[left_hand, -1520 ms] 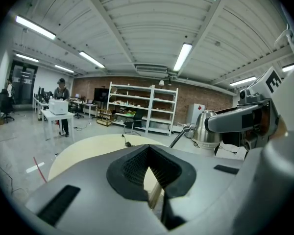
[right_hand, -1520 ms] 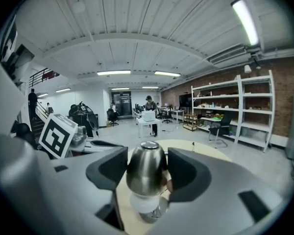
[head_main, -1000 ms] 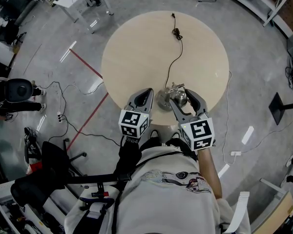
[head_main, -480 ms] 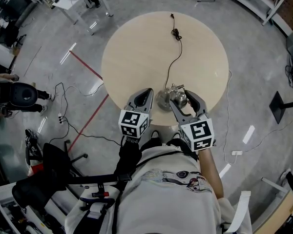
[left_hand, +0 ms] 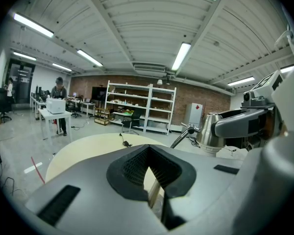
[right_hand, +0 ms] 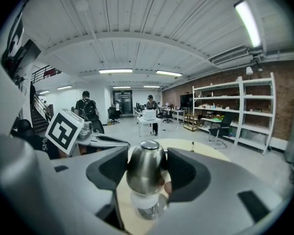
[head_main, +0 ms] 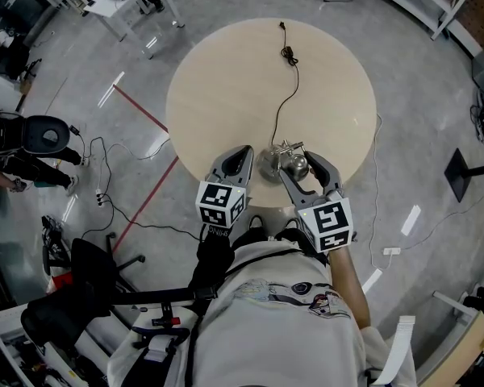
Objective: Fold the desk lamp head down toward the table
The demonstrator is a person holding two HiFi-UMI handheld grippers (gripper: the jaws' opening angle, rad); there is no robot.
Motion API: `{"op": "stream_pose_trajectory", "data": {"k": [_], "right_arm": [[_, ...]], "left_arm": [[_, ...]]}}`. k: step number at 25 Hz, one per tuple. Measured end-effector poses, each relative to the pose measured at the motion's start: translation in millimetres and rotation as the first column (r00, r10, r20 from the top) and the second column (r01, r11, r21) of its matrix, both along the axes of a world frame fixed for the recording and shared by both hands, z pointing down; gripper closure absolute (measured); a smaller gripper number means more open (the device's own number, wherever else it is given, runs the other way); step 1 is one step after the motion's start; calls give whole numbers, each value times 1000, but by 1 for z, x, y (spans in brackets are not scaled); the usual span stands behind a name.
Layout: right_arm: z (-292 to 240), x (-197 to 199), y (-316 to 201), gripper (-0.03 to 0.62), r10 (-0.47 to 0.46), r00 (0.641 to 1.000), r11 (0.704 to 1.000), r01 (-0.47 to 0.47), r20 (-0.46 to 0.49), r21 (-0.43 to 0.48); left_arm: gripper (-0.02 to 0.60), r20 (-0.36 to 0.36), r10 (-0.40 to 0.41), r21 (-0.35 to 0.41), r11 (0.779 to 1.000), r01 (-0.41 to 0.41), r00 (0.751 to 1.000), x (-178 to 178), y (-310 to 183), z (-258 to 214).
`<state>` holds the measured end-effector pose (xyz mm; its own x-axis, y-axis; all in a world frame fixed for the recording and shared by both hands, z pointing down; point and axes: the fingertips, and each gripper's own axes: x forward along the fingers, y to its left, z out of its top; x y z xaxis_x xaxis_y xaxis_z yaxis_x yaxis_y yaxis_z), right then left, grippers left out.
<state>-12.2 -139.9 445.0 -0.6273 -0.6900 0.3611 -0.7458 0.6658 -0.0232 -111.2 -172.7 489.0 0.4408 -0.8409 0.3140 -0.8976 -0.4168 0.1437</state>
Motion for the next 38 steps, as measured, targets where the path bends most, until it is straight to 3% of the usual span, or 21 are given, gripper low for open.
{"op": "stream_pose_trajectory", "data": {"k": [38], "right_arm": [[29, 18, 35, 341, 19, 998, 999, -22, -59, -44]], "left_arm": [[580, 7, 10, -18, 1000, -9, 1000, 7, 3, 2]]}}
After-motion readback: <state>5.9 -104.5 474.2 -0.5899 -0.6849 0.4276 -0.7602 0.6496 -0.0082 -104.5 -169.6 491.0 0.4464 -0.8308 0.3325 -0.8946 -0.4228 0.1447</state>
